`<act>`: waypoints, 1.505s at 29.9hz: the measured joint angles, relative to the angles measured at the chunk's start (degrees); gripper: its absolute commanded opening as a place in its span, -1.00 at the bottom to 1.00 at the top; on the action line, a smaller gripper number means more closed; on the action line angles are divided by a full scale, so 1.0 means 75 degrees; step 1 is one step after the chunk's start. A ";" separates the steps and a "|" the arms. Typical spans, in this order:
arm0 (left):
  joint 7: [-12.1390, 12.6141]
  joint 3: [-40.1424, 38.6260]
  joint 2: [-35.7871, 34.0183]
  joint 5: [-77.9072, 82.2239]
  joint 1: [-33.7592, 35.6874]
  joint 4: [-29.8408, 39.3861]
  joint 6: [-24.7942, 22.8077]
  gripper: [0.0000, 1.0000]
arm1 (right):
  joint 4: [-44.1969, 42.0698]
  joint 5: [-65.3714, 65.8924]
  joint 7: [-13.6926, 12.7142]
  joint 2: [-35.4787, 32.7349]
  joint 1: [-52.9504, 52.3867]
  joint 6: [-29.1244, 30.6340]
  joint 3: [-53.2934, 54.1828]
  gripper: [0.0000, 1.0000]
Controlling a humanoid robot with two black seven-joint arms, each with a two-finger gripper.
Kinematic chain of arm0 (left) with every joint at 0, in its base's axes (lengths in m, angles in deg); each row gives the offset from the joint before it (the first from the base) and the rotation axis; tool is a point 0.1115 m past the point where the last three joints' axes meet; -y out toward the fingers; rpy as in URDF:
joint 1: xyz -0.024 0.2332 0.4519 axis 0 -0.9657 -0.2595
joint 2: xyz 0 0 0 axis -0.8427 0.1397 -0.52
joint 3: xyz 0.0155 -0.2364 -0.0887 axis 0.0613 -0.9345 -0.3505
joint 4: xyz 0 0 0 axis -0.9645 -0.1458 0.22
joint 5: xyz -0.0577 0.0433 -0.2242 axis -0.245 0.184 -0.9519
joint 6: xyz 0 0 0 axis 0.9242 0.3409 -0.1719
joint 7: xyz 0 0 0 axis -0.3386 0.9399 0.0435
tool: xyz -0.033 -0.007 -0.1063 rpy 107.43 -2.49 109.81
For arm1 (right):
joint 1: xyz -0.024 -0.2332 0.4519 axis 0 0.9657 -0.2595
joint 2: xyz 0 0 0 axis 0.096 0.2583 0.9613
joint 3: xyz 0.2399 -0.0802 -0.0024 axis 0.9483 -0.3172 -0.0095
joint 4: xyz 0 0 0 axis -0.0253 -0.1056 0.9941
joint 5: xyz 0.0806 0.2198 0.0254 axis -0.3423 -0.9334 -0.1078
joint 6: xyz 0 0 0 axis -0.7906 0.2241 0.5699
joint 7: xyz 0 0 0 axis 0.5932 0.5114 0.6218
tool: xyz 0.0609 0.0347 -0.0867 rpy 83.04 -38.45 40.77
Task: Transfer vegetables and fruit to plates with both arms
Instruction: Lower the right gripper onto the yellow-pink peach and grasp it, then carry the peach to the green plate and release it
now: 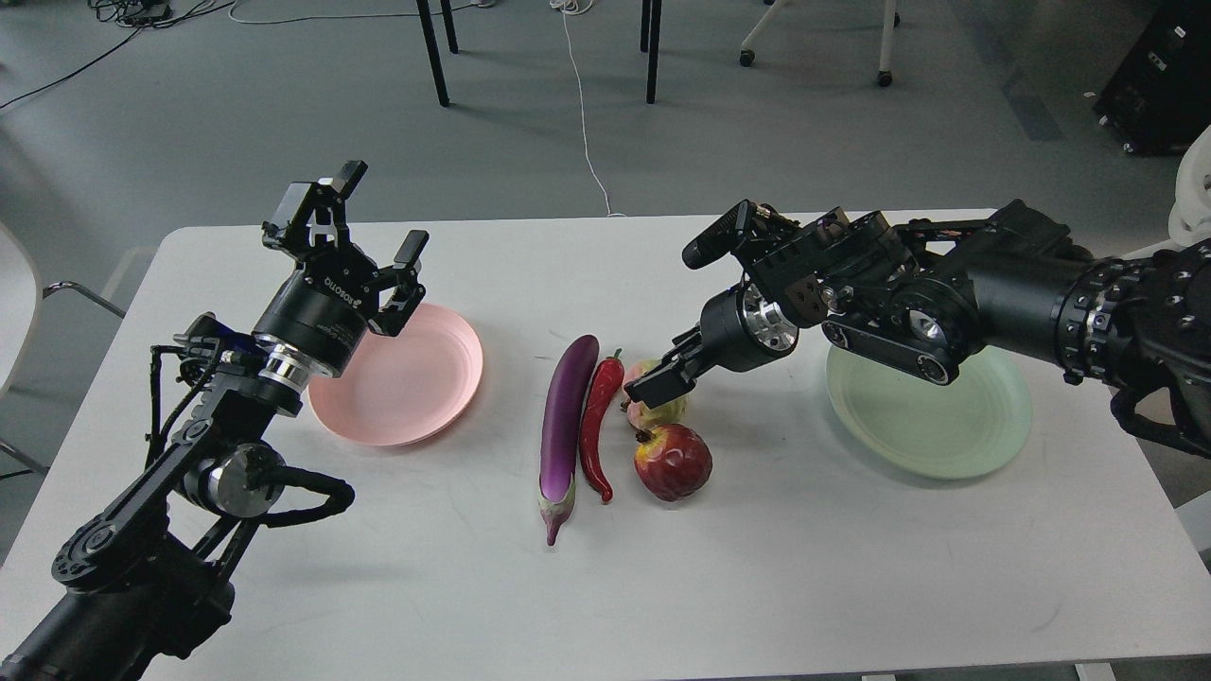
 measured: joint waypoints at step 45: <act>0.0013 -0.0025 -0.0040 -0.0013 -0.0024 0.0114 -0.0003 0.96 | 0.0114 -0.0022 0.0001 -0.0748 -0.0469 -0.0805 -0.0431 0.14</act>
